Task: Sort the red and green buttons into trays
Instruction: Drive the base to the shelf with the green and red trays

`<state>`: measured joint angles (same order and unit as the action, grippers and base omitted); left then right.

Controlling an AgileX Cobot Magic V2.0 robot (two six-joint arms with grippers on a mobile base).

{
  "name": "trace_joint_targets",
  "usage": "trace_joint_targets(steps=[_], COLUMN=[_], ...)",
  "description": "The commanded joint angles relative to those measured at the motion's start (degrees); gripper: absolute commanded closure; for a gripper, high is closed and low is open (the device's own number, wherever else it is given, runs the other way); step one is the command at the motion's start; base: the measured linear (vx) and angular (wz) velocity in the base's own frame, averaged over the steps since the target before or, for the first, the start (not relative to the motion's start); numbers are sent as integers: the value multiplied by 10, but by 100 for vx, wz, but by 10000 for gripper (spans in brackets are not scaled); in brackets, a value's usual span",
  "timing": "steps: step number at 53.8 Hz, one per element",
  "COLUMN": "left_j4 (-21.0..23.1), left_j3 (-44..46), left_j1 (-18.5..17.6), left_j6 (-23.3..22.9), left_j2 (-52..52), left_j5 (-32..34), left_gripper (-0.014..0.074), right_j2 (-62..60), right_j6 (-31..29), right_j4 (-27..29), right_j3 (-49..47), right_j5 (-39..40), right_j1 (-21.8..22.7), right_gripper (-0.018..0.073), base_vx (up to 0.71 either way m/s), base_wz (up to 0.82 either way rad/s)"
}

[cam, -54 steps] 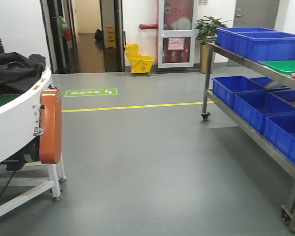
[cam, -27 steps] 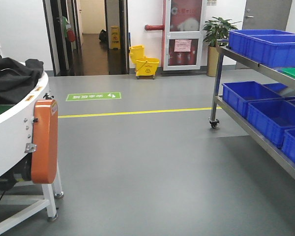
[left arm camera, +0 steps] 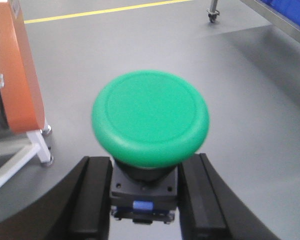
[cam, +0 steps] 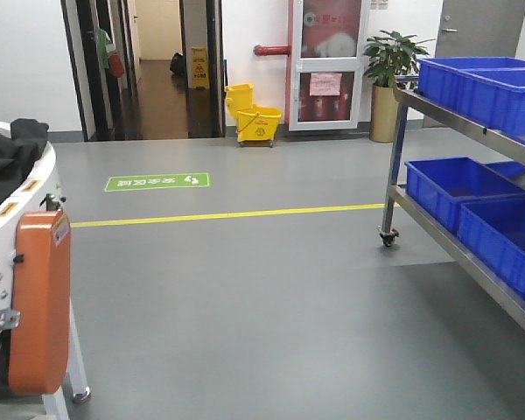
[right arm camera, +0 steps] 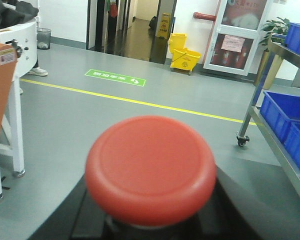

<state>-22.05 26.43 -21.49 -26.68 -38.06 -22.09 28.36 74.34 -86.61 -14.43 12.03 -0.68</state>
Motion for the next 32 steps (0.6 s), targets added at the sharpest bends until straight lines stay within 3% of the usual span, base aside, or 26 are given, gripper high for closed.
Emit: trace_joint_targets(steps=[1, 32], left_j4=[-2, -3], left_j3=[19, 19], left_j1=[-5, -5], left_j6=[-3, -3], left_j2=[2, 2], left_j5=[42, 42], left_gripper=[598, 598], right_j2=[1, 1], right_j6=[0, 0], right_j4=[11, 11], right_j3=[-18, -18], right_j5=[2, 2], right_j1=[1, 1], right_gripper=[568, 568], base_vx=[55, 58], base_wz=[3, 3])
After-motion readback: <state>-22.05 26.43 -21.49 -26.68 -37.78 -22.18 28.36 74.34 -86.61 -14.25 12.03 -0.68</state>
